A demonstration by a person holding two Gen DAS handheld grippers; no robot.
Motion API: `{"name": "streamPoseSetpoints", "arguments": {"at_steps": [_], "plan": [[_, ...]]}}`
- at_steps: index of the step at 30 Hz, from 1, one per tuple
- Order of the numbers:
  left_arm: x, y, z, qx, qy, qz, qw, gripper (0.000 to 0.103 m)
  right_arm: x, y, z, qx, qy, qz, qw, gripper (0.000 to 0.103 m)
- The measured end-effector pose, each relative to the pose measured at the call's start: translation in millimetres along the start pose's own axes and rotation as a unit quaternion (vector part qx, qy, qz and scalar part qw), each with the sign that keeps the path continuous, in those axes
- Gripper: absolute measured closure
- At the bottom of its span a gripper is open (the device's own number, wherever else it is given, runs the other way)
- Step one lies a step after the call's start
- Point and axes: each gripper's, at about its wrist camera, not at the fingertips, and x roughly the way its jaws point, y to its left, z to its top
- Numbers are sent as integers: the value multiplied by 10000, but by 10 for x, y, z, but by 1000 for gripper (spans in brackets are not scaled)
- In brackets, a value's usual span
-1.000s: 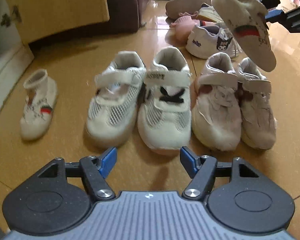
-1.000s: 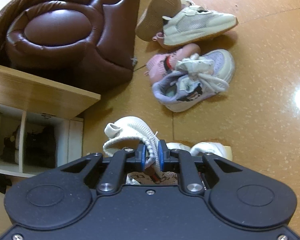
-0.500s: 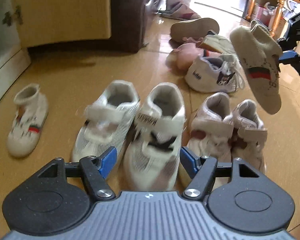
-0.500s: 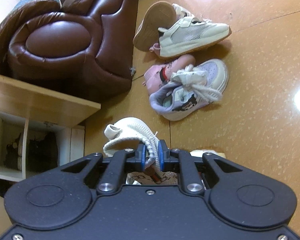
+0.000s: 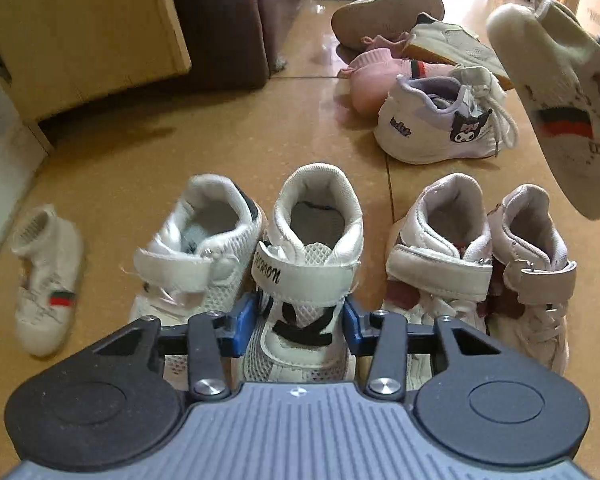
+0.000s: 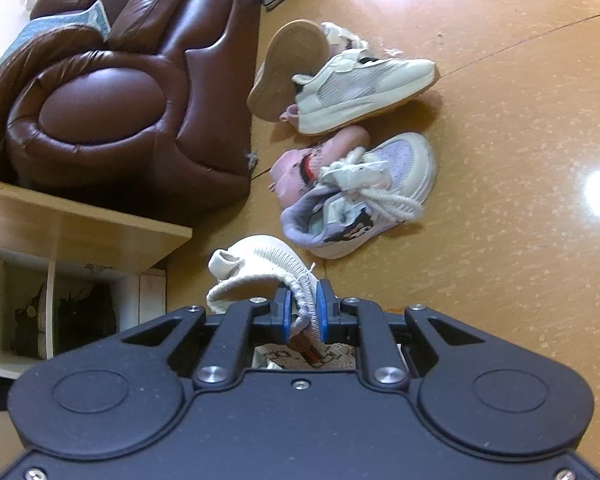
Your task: Organize scattered shoes
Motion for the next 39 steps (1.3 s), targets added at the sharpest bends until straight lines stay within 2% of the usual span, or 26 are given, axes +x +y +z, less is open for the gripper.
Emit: {"name": "streamPoseSetpoints", "arguments": {"at_steps": [1,7,9,13,16,22,24,29,34,37,39], "plan": [[-41,-7,23,-69,-39,-76,9999,61,-9,-4,13,21,-21,13,10000,89],[-489,-150,280,7,-601,46,9982,67,-173,30,61,54,-222,45,9997,89],[-657,-311,309,186,-790,-107,9966,67,-271,31,85,91,-304,85,9995,89],[-797,-656,289,416,-913,-495,9937,67,-536,31,202,135,-601,146,9980,89],[-807,-926,248,436,-844,-853,9918,67,-783,-27,294,243,-857,198,9958,89],[-723,-1254,217,520,-784,-1046,9901,69,-1125,-273,418,512,-1209,197,9911,89],[-755,-1367,252,470,-840,-1129,9889,71,-1161,-364,441,610,-1253,160,9901,89],[-789,-1728,246,732,-833,-1490,9826,72,-1196,-555,514,884,-1371,126,9865,89],[-518,-1967,90,783,-526,-1506,9841,80,-1146,-650,532,978,-1324,126,9863,89],[-455,-2094,25,991,-525,-1589,9809,79,-1104,-724,524,1010,-1242,77,9871,89],[-410,-2185,-14,1110,-350,-1643,9795,79,-1078,-785,511,1020,-1170,7,9879,89]]}}
